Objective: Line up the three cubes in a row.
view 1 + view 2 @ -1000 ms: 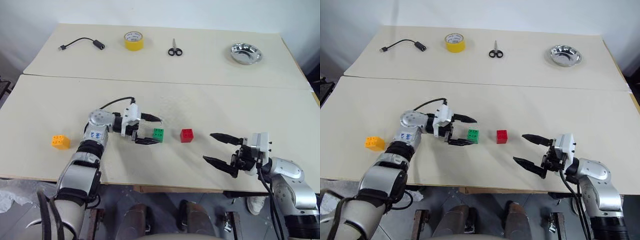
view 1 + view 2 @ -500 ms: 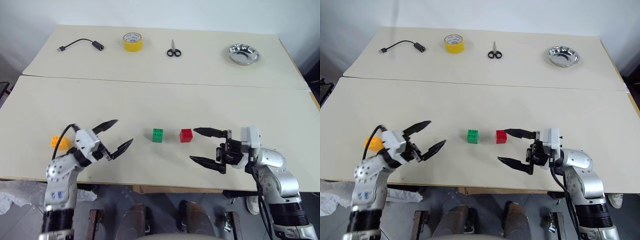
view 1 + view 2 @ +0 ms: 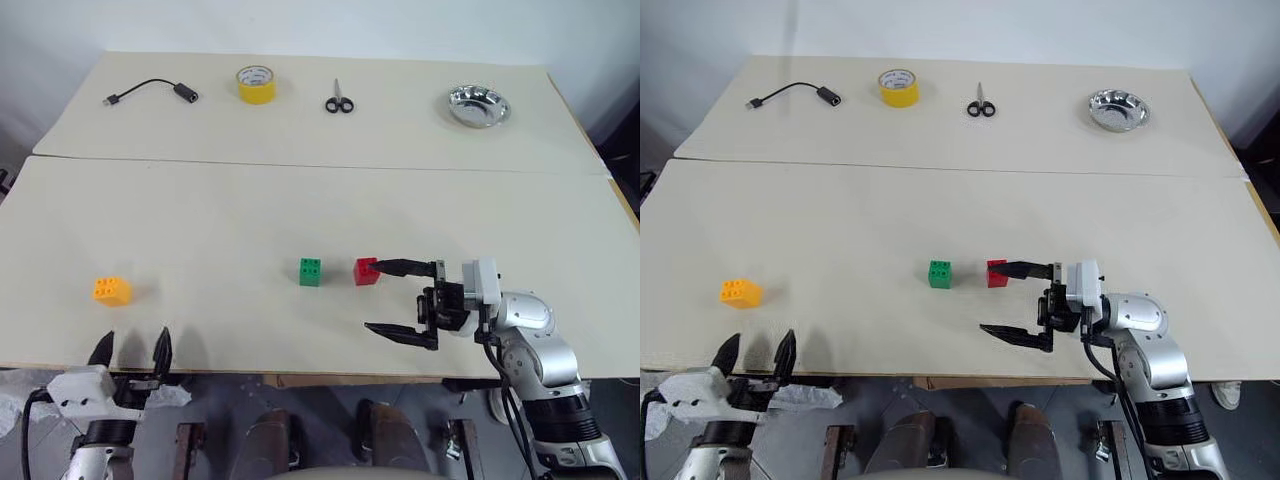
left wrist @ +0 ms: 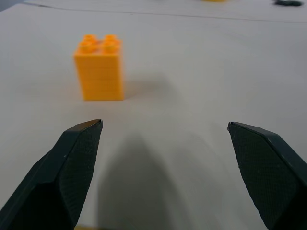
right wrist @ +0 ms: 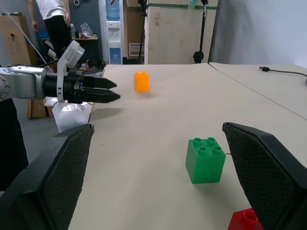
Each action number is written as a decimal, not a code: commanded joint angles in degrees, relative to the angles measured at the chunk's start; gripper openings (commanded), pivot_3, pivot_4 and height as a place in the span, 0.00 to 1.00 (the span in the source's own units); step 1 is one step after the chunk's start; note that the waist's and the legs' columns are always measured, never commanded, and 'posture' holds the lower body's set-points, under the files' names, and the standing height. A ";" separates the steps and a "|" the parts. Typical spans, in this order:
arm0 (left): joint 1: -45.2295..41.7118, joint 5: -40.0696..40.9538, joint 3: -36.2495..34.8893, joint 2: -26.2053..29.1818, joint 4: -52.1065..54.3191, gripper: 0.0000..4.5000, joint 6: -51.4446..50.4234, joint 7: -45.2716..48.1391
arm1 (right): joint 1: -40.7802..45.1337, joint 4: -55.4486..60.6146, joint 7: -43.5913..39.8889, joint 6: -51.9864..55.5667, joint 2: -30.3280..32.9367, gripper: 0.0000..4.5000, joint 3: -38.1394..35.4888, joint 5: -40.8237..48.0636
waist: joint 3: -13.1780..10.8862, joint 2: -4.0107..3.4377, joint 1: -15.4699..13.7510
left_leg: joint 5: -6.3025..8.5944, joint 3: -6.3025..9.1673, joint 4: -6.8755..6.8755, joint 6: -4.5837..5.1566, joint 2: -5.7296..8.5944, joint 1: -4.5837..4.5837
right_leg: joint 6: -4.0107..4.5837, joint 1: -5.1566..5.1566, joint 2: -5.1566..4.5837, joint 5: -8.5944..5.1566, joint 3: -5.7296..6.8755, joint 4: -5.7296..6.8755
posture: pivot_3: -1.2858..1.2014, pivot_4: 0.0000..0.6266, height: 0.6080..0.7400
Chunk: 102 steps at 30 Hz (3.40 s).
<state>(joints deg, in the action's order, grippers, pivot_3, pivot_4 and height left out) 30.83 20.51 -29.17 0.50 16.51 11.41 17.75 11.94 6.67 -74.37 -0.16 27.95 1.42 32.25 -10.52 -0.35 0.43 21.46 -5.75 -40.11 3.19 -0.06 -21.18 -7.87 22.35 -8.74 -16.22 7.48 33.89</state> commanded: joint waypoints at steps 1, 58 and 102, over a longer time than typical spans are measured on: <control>2.58 3.61 -6.40 -0.74 -1.89 0.99 1.18 -4.44 | 0.35 -0.88 -0.73 -1.68 -0.05 1.00 -0.28 -0.48 | 0.01 0.03 0.08 | 0.02 -0.01 0.00 0.02 0.00 0.01 | 0.00 0.00 0.00 0.00 0.02 -0.01 | 0.52 0.24 1.00; -23.53 0.71 -0.71 12.60 -6.27 0.78 -15.58 -13.11 | -0.56 0.54 1.50 2.80 1.36 1.00 0.07 -0.02 | 0.15 0.19 -0.41 | 0.06 -0.10 -0.14 -0.01 -0.03 0.03 | -0.01 0.02 0.16 0.00 0.02 0.19 | 0.52 0.24 1.00; -79.50 -3.20 39.12 37.07 -75.42 0.49 10.24 74.75 | -13.64 5.44 6.67 1.79 8.78 1.00 -10.86 0.06 | 0.16 0.09 -0.34 | -0.05 -0.52 -0.15 -0.06 0.16 0.02 | -0.01 0.23 0.25 -0.02 0.31 0.38 | 0.52 0.24 1.00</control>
<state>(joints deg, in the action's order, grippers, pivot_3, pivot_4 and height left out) -49.50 15.52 8.06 36.53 -61.26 23.28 86.08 -1.83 11.46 -67.18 2.49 35.60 -7.31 31.47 -10.36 -0.27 0.09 21.41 -6.25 -40.26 3.13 0.09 -21.17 -7.87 22.58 -8.50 -16.24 7.79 34.28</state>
